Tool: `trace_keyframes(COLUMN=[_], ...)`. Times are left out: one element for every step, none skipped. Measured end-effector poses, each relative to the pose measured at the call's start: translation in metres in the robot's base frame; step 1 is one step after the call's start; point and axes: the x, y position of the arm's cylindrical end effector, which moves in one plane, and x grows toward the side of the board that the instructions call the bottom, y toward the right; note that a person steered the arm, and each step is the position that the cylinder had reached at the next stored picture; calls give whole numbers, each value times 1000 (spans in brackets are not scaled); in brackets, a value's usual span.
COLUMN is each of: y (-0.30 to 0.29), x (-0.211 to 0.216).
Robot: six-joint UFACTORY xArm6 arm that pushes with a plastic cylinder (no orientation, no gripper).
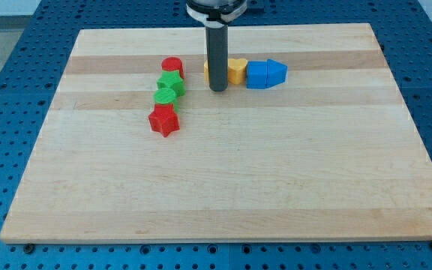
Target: Place the blue triangle top left corner of the board
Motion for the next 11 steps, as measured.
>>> trace_keyframes(y=[0,10,41,83,97,97,99,118,141,149,128], x=[0,13,41,38,18,-8,-25,-34,-46,-63,-66])
